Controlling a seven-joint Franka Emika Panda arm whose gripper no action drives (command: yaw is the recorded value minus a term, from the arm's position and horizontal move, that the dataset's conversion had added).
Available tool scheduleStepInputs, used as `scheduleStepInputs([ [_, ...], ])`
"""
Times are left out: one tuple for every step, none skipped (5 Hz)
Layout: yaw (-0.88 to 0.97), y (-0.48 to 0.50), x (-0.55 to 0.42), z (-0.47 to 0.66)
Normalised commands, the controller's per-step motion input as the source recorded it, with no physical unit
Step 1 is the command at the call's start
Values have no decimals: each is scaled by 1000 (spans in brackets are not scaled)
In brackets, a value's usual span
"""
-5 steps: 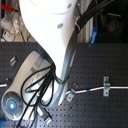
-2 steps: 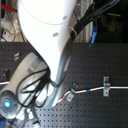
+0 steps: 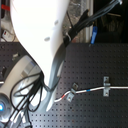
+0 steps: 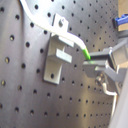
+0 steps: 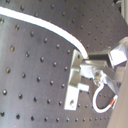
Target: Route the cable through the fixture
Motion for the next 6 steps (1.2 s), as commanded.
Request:
scheduleStepInputs([
  [0,-1,1,-26],
  [-94,-116,-286,119],
  [-263,89,-310,151],
  [-206,177,-6,59],
  [-100,252,113,211],
  [0,80,33,67],
])
